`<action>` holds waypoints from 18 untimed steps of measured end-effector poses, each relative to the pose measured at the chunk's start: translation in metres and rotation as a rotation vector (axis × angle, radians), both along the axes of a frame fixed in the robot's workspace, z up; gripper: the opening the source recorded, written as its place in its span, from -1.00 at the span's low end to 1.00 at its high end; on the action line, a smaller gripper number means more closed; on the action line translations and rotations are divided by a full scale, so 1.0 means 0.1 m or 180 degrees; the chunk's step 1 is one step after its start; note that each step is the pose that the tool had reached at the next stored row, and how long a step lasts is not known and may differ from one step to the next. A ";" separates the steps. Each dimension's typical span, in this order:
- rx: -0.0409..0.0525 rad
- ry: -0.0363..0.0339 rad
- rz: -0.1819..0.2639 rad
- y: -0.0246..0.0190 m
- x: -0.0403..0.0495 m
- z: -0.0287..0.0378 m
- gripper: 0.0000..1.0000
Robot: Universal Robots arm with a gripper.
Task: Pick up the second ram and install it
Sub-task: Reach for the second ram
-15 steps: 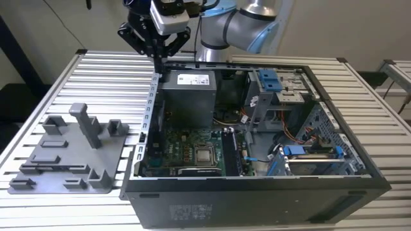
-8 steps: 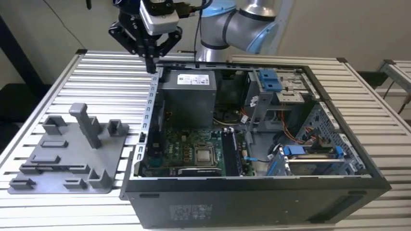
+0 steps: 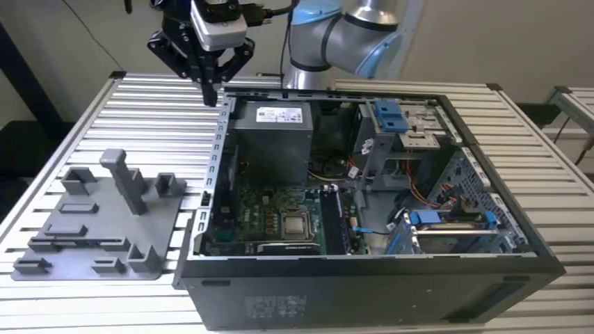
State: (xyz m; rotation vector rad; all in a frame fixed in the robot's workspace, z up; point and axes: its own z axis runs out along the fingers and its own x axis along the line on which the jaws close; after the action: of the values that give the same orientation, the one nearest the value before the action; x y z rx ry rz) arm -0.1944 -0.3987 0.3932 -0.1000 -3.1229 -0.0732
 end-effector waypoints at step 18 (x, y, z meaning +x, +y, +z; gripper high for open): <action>0.0000 0.0038 0.0001 0.001 -0.175 -0.004 -0.79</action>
State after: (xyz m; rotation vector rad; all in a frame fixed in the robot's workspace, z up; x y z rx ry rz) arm -0.2119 -0.3986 0.3928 -0.0994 -3.1111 -0.0723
